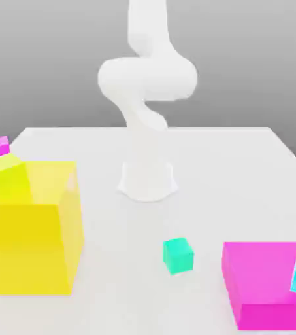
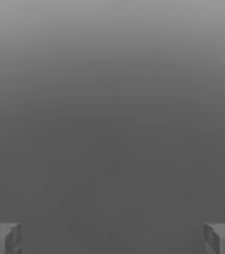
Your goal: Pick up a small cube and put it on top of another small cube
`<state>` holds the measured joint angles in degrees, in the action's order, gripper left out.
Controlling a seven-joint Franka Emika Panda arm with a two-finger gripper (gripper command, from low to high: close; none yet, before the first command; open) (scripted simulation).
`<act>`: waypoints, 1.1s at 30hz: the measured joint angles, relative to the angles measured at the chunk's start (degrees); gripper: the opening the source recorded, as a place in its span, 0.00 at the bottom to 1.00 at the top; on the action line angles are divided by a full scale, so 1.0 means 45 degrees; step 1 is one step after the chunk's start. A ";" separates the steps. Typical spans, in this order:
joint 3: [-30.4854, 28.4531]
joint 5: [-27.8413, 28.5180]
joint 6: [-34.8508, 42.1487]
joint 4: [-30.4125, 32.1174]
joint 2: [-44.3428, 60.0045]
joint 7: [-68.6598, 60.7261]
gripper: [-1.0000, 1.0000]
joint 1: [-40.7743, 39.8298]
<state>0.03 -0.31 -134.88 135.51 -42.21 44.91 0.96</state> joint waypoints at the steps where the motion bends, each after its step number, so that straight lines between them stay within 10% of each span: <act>1: 0.0007 -0.0033 -0.0335 0.0397 0.0400 -0.0100 0.50 0.0104; 17: 0.0575 -0.0250 -0.6058 0.6906 0.7443 -0.1574 0.50 0.1646; 25: 0.0104 0.0391 -0.9683 0.6949 1.1967 -0.1264 0.50 0.2212; 26: 0.0040 0.0386 -0.9936 0.6898 1.2273 -0.1262 0.00 0.2280; 33: 0.0028 0.0432 -0.9941 0.6900 1.2275 -0.1216 0.00 0.2290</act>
<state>0.16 1.63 -179.61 166.56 13.03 39.44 11.27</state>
